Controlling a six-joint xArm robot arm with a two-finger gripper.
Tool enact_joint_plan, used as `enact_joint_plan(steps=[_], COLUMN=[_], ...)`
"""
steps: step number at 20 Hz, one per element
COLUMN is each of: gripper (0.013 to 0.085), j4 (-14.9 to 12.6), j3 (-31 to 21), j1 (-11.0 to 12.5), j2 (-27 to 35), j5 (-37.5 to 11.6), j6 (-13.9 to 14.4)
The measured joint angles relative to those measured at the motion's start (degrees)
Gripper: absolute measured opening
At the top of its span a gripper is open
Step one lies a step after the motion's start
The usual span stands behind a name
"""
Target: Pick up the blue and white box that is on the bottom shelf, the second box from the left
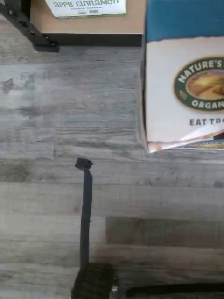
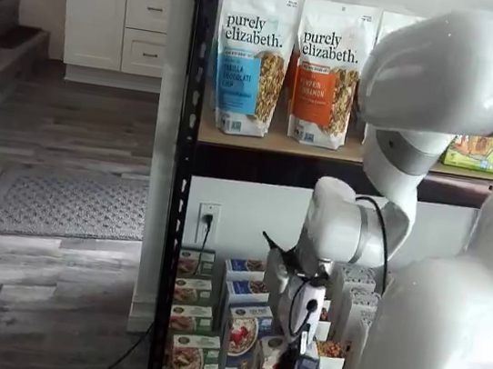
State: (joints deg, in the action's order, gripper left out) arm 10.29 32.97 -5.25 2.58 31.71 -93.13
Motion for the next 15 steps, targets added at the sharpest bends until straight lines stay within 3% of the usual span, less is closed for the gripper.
enact_joint_plan(steps=[7,15], gripper=[0.041,0.041], j4=[1.01,-0.21], j3=[-0.44,0.17], j1=[2.42,4.66], j2=[-6.94,-12.02], j5=[6.83,12.59], j6=[-2.47,-3.03])
